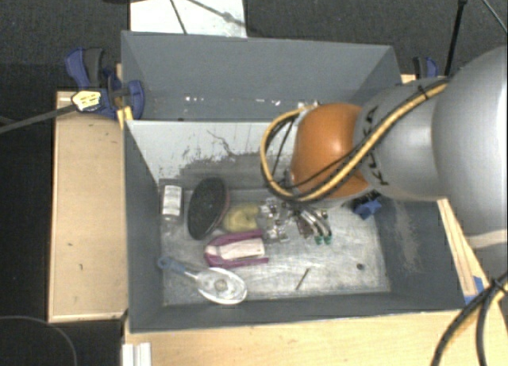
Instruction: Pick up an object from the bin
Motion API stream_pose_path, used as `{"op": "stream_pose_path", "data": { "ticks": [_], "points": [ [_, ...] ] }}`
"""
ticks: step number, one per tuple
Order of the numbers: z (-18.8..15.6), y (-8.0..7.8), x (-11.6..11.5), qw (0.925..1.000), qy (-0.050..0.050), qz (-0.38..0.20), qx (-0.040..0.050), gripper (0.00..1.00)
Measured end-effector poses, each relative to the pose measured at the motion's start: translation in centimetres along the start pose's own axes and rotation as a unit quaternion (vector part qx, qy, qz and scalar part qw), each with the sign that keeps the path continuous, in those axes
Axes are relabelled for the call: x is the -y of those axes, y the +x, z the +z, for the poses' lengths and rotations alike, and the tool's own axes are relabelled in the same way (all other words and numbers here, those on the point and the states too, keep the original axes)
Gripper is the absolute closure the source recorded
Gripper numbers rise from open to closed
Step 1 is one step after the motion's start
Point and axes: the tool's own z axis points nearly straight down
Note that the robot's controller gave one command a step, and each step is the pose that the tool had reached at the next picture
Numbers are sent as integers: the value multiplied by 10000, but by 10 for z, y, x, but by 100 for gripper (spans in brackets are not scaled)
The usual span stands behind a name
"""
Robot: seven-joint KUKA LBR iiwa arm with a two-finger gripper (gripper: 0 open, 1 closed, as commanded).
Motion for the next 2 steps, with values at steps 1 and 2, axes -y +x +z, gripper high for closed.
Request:
{"op": "stream_pose_path", "data": {
  "ticks": [1, 2],
  "points": [
    [-117, -36, -6, 9997, -7, 241, 16, 100],
    [-112, -33, -6, 9997, -2, 231, -40, 0]
  ]
}}
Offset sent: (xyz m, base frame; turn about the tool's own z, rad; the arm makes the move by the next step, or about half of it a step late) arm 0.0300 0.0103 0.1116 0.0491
